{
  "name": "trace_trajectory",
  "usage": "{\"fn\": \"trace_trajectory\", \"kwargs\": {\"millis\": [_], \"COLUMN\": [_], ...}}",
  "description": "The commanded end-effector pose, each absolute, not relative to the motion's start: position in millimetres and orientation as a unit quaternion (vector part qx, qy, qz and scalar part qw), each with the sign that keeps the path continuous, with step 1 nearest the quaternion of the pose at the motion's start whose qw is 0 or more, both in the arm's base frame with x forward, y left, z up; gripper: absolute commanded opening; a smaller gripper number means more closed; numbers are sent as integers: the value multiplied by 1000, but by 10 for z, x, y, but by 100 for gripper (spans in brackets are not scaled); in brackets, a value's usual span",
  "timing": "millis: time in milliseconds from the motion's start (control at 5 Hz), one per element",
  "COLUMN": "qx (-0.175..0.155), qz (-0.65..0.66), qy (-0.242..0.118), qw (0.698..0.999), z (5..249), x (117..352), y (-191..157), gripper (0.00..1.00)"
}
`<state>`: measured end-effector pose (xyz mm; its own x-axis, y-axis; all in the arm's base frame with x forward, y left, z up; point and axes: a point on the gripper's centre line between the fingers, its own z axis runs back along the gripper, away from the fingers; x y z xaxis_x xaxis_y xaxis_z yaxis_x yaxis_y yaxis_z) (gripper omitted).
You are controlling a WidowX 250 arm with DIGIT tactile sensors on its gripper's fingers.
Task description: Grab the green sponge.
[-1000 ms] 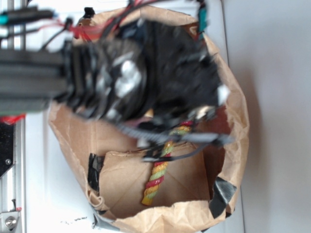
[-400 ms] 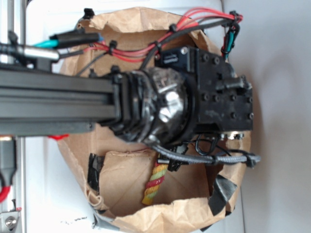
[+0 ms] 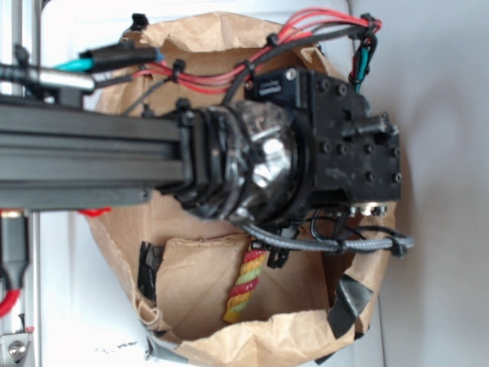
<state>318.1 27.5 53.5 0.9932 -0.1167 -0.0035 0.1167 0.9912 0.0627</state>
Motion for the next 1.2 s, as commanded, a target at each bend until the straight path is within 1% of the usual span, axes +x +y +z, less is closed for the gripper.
{"fn": "trace_trajectory", "kwargs": {"millis": [0,200,400,600,800,1000], "qx": [21,-1,-8,-15,-28,-47], "qz": [-22,3,5,-9,-14,-16], "qy": [-37,-68,-92,-122,-142,-155], "qw": [999,998,996,992,989,987], "z": [859,1296,1532,1769,1947,2145], "x": [3225,3046,2977,2829,2732,2655], "y": [417,713,716,630,581,516], "gripper": [0,0,0,0,0,0]}}
